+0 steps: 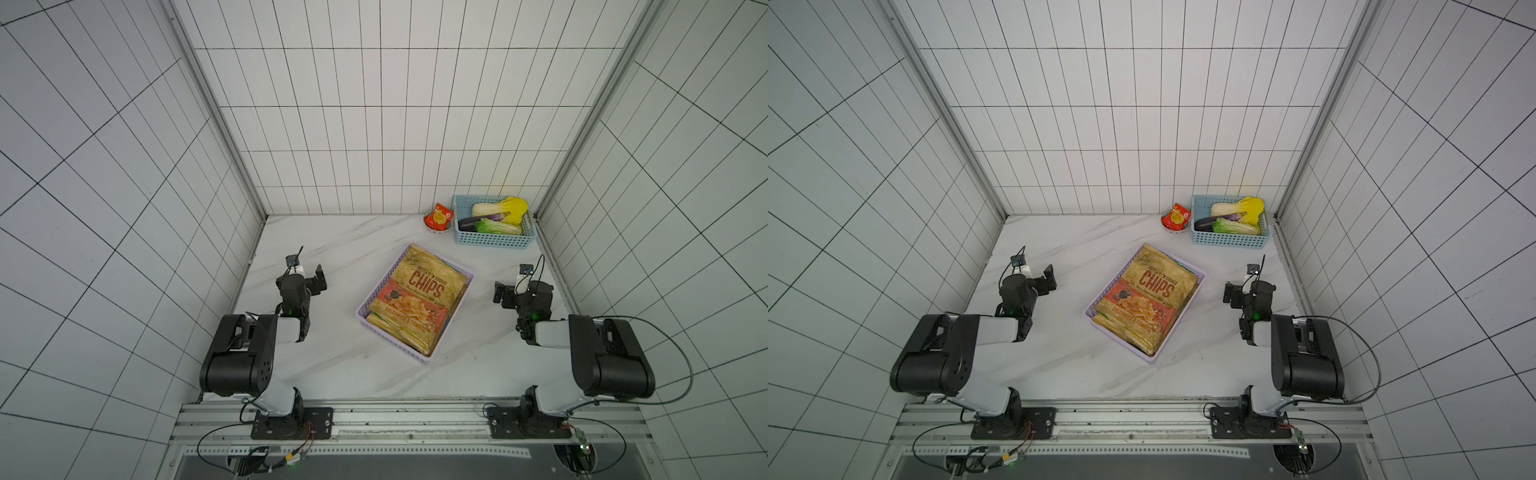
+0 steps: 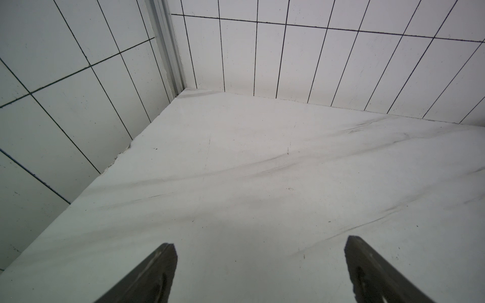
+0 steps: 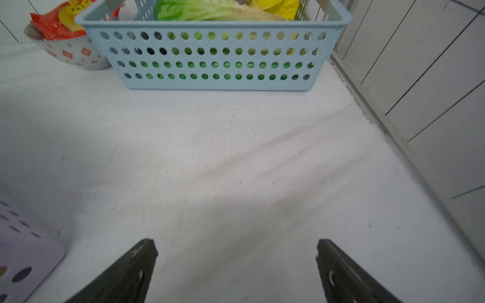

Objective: Put the potato chips into the basket
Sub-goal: Reset both arms

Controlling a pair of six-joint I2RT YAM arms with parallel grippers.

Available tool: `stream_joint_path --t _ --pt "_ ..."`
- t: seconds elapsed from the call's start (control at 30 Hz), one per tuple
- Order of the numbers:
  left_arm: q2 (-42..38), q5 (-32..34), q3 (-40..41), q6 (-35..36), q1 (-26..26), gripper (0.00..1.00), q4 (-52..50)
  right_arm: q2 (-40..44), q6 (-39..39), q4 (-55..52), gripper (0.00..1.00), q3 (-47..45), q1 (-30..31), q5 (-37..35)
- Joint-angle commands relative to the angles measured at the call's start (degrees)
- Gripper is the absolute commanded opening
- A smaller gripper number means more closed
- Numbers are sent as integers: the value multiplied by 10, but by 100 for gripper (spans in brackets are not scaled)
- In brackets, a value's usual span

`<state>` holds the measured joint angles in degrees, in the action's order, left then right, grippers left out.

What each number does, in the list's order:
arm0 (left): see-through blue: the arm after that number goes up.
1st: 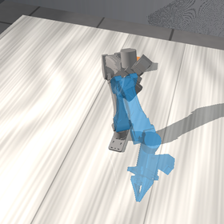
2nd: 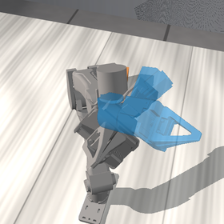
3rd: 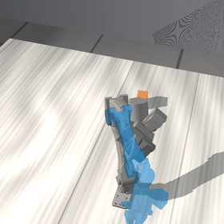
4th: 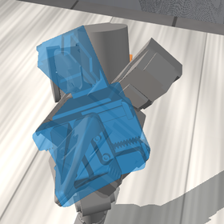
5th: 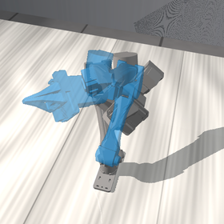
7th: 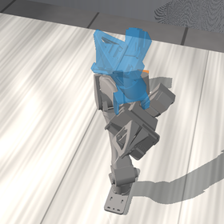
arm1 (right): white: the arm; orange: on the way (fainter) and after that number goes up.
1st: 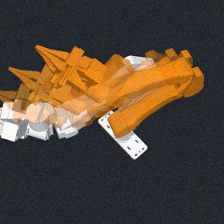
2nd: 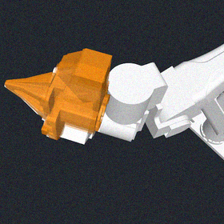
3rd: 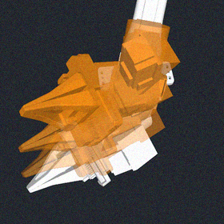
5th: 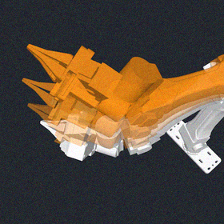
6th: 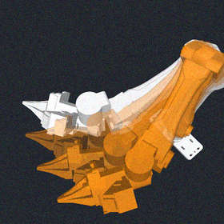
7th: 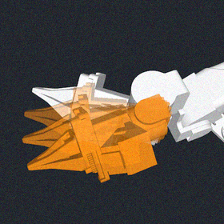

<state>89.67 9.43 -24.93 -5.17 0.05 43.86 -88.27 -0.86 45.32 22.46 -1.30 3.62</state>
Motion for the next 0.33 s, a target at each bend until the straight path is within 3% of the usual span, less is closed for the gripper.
stream_joint_path --t 0.0,0.3 --pt "-4 3 -9 -3 -1 98 0 1 22 -9 99 33 -7 -19" --pt "-4 -2 -9 -2 -3 98 1 1 21 4 99 26 -8 -14"
